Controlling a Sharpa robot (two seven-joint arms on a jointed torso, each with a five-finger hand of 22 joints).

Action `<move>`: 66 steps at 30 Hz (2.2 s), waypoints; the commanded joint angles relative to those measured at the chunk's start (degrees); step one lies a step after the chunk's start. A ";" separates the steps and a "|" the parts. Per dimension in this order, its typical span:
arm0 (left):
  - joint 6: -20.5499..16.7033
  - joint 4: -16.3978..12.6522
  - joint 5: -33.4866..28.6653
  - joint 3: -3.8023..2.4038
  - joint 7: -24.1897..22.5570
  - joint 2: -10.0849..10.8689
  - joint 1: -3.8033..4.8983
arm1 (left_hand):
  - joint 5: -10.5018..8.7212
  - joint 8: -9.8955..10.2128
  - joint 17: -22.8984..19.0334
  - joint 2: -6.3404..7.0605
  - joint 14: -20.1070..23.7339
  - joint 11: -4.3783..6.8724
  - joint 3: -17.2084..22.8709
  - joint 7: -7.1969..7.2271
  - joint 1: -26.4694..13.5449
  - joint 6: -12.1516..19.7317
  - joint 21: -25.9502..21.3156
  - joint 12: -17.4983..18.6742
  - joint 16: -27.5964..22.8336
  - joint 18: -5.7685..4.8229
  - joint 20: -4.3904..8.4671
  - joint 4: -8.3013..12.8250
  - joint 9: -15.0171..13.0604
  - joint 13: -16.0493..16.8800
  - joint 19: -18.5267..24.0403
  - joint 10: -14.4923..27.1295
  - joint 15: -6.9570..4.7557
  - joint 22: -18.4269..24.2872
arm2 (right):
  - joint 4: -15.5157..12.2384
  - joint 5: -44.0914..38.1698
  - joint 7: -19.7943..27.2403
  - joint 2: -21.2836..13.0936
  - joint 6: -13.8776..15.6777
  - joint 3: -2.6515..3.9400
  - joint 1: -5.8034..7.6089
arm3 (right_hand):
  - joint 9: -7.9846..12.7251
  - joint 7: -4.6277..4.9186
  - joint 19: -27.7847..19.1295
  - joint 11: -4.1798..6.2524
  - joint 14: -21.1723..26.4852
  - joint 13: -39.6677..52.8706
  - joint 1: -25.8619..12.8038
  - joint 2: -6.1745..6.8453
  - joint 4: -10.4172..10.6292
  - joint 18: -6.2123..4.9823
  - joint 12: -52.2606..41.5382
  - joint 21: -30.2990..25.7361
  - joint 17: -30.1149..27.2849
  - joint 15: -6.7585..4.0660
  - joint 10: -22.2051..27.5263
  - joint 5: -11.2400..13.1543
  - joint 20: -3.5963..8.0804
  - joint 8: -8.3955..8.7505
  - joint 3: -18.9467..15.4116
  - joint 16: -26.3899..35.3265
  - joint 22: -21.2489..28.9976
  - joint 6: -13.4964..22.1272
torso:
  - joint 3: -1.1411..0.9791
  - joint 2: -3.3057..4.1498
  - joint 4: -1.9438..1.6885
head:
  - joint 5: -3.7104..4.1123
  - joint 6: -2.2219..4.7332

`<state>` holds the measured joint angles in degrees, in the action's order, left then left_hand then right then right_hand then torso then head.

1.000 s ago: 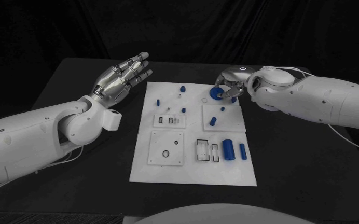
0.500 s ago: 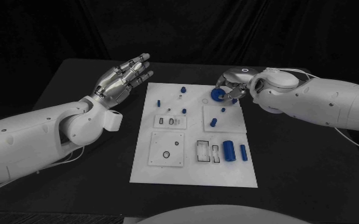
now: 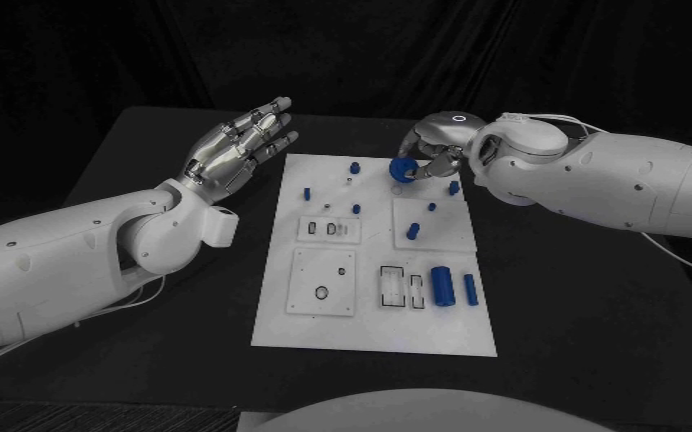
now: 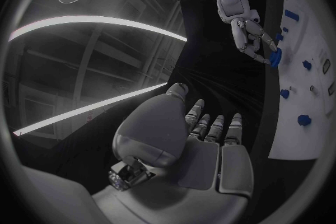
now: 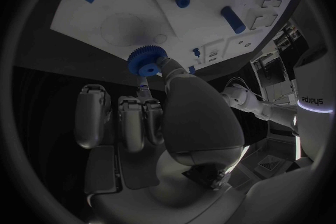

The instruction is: Assemble the parts on the task board

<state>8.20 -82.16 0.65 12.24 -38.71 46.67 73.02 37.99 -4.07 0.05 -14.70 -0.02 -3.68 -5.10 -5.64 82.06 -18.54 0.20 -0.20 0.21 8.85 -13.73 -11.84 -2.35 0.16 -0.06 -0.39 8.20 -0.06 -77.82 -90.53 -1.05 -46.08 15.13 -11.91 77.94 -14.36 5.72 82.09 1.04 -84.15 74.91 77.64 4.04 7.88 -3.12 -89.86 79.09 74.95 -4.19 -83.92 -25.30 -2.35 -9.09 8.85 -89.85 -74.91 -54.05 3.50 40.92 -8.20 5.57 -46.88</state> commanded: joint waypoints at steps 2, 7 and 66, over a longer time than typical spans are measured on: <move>0.93 0.02 0.00 -0.06 -0.55 -0.30 -0.07 | 0.11 -0.35 -0.05 -0.22 0.02 -0.42 0.34 -0.31 0.21 -0.22 -0.20 0.00 -0.21 0.81 -0.44 -0.10 -0.09 0.05 0.06 -0.16 0.45 0.06 | -0.27 -0.32 -0.86 1.35 -1.74 0.03 0.22 | -7.35 -1.92 0.13 0.06 -5.85 15.09 -0.86 -0.36 0.15 -0.13 -0.14 -0.39 15.05 -0.20 -6.08 0.75 0.27 -2.82 -0.14 -0.15 -7.49 -1.26 | -0.01 -0.04 -0.10 | -0.01 -0.13; 0.96 0.06 0.00 -0.06 -0.46 -0.35 -0.07 | 0.10 -0.36 -0.05 -0.19 0.02 -0.40 0.45 -0.30 0.22 -0.21 -0.20 -0.01 -0.21 0.80 -0.51 0.00 -0.09 0.06 0.06 -0.19 0.57 0.06 | -0.04 -0.32 -0.70 3.40 -2.67 0.03 0.29 | -7.40 -1.94 0.16 0.06 -5.85 15.09 -0.86 -0.38 0.13 -0.12 -0.14 -0.37 15.05 -0.20 -6.08 1.05 0.27 -2.76 -0.12 -0.15 -7.52 -1.10 | 0.02 -0.05 -0.20 | 0.01 -0.47; 1.84 0.98 0.00 -0.06 0.35 -1.26 -0.29 | 0.14 -0.34 -0.05 -0.16 0.02 -0.47 0.80 -0.35 0.20 -0.02 -0.20 0.01 -0.21 0.74 -0.61 0.28 -0.05 0.04 0.06 -0.15 0.72 0.06 | 8.84 -0.32 -0.23 14.68 -6.68 0.04 -0.35 | -4.63 -1.04 -2.02 -0.74 -5.85 15.09 -2.16 -0.05 -0.53 -1.01 -0.14 -4.59 15.05 0.59 -6.08 7.56 -0.51 4.56 0.06 -0.15 -5.72 9.19 | 0.00 -0.09 -0.04 | -0.22 -2.19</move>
<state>9.24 -81.21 0.66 12.24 -37.93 45.52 72.83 37.99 -4.06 0.05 -14.70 -0.02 -3.82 -4.54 -5.64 82.07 -18.53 0.21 -0.20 0.21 8.85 -13.92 -11.61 -2.38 0.16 0.14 -0.54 8.61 -0.09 -69.00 -90.55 -0.79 -31.37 9.35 -11.87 77.78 -19.34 4.66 80.34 0.62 -83.93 74.91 75.36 3.49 7.50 -3.12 -89.86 74.73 74.92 -3.97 -83.90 -18.06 -2.86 -4.96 8.95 -89.85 -74.92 -45.42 3.50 40.86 -8.27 5.34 -49.03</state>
